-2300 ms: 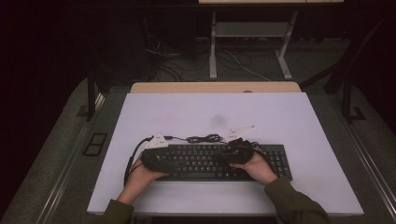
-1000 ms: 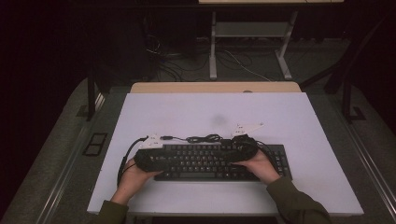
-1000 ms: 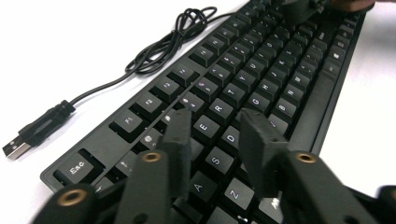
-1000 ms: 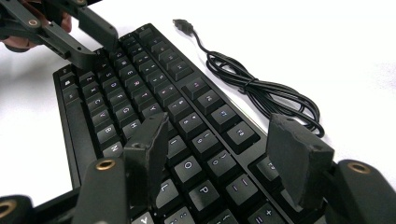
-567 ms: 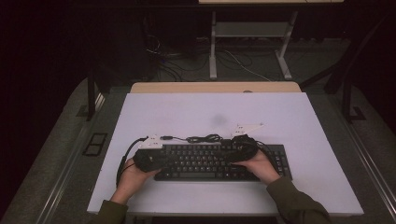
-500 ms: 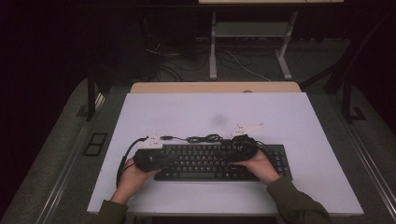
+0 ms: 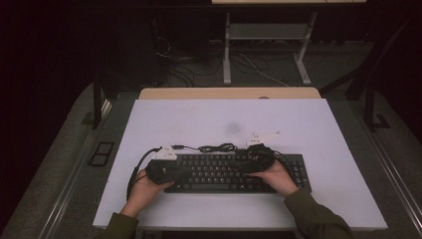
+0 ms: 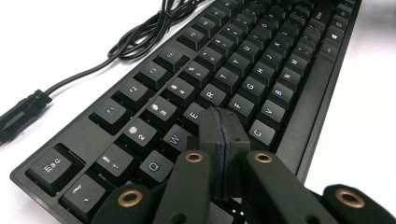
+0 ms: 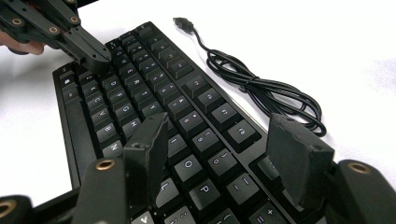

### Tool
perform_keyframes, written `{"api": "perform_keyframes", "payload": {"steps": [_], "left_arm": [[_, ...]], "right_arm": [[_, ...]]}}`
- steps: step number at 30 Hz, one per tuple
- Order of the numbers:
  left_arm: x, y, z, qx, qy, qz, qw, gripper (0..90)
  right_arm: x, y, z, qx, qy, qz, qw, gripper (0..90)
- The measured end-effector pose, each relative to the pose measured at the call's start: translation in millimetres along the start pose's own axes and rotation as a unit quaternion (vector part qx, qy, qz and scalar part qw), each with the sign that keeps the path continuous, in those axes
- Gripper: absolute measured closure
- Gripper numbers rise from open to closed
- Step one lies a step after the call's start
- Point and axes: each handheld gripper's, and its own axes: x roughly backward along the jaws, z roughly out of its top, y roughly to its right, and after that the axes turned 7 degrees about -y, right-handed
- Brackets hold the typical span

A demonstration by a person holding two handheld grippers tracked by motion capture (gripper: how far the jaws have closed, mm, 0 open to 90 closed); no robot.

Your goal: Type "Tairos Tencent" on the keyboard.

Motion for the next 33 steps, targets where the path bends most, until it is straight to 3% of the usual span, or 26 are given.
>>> {"api": "perform_keyframes", "payload": {"steps": [23, 33], "left_arm": [[-4.6, -2.1, -1.5, 0.004, -0.003, -0.009, 0.9999, 89.1], [0.0, -0.9, 0.3, 0.0, 0.001, -0.002, 1.0, 89.0]], "right_arm": [[0.1, -0.6, 0.3, -0.001, 0.0, -0.002, 1.0, 38.4], [1.1, 0.2, 0.7, -0.001, 0.002, -0.002, 1.0, 38.5]]}}
